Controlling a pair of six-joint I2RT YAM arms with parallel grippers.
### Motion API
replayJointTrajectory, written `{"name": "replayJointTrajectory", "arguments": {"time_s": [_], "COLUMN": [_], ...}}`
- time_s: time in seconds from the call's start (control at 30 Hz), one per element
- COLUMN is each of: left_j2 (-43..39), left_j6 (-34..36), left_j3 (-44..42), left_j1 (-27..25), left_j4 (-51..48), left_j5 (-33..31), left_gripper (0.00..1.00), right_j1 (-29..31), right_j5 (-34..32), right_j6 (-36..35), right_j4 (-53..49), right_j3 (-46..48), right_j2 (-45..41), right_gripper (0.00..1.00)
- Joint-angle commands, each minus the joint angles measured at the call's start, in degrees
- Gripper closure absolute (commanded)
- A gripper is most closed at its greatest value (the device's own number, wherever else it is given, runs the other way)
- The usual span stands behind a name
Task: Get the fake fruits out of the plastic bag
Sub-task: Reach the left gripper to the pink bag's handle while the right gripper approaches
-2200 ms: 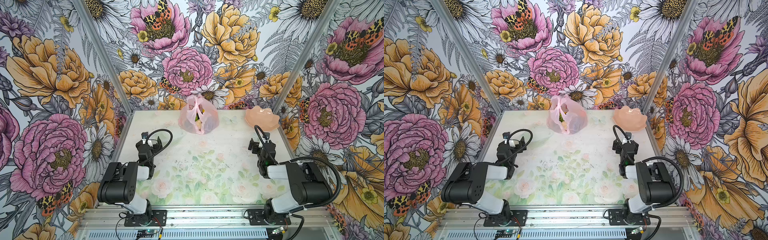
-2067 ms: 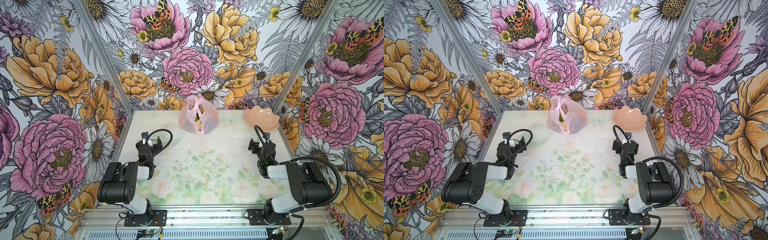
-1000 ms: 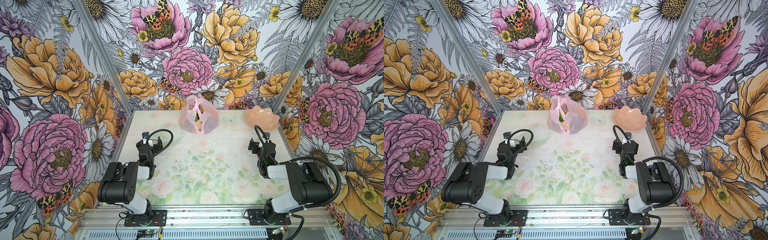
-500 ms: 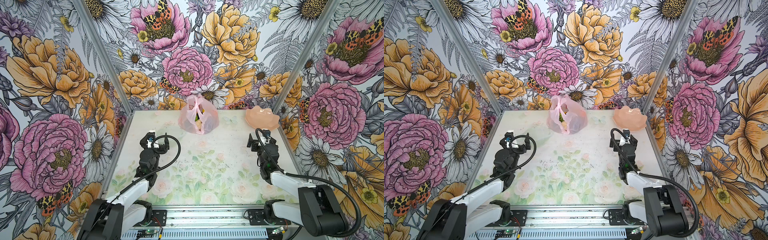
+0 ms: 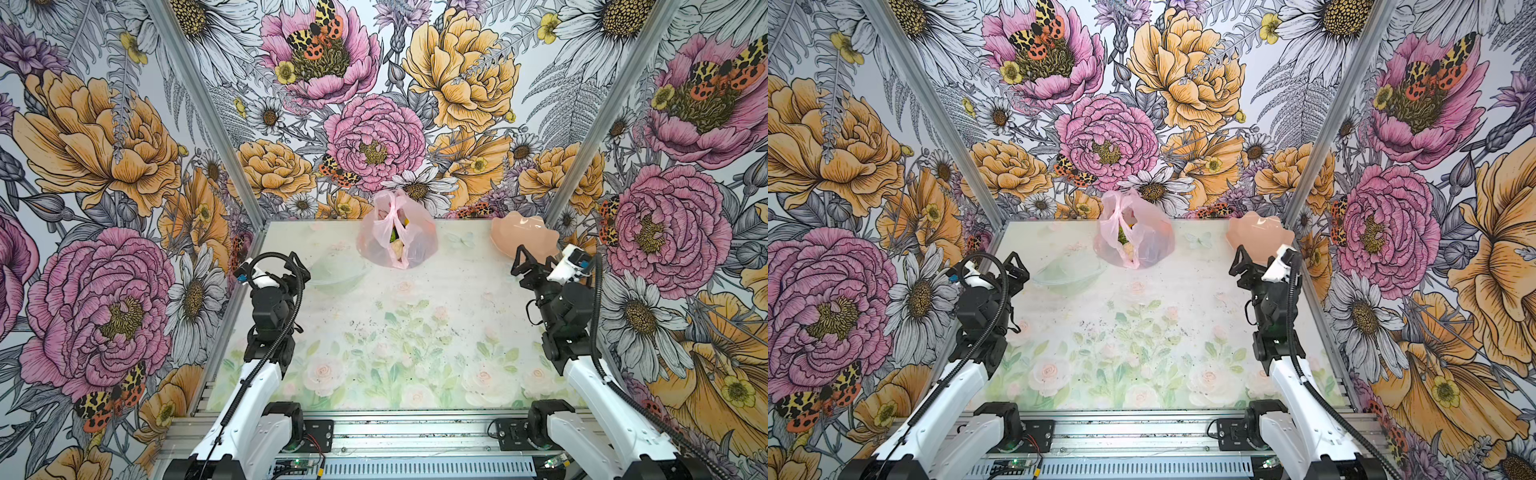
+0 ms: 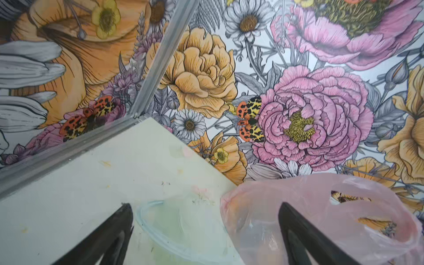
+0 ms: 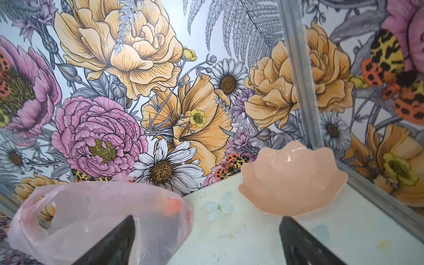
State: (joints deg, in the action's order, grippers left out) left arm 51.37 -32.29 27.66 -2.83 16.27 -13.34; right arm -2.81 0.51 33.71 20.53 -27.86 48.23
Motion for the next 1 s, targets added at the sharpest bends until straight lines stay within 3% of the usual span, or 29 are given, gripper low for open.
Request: {"name": "replayJointTrajectory", "arguments": {"time_s": [0.0, 0.2, 0.33, 0.47, 0.67, 0.77, 0.87, 0.97], "left_j2": [2.78, 13.49, 21.32, 29.86, 46.58, 54.05, 60.27, 65.34], "left_j6": [0.87, 9.47, 12.90, 17.17, 17.32, 16.56, 17.27, 16.91], "left_j3": [6.03, 19.46, 28.60, 40.71, 65.17, 74.33, 81.62, 88.77], "left_j1": [-3.75, -18.00, -25.60, -31.62, -33.67, -33.62, -33.76, -33.73], "left_j4": [-5.13, -11.35, -13.19, -18.48, -38.10, -44.25, -48.20, -53.68], "left_j5": [6.80, 4.48, 1.83, -7.13, -18.47, -19.65, -20.27, -19.48], "left_gripper": [0.01, 0.01, 0.01, 0.01, 0.01, 0.03, 0.11, 0.30], "right_j1": [-6.92, -7.90, -6.42, -2.05, 4.95, 6.29, 6.68, 6.79], "right_j5": [14.83, 24.28, 24.65, 20.91, 15.69, 14.99, 14.34, 14.34], "right_j6": [12.61, 11.39, 8.30, 2.59, -0.71, -1.33, -1.54, -1.72], "right_j4": [-2.00, -5.56, -11.62, -19.92, -23.50, -24.38, -24.84, -25.11], "right_j3": [0.94, -0.18, -1.51, -3.22, -2.18, -2.05, -1.94, -2.02], "right_j2": [0.12, 0.90, -0.35, -2.87, -5.56, -5.05, -4.50, -4.16], "right_gripper": [0.01, 0.00, 0.01, 0.00, 0.01, 0.00, 0.01, 0.00]}}
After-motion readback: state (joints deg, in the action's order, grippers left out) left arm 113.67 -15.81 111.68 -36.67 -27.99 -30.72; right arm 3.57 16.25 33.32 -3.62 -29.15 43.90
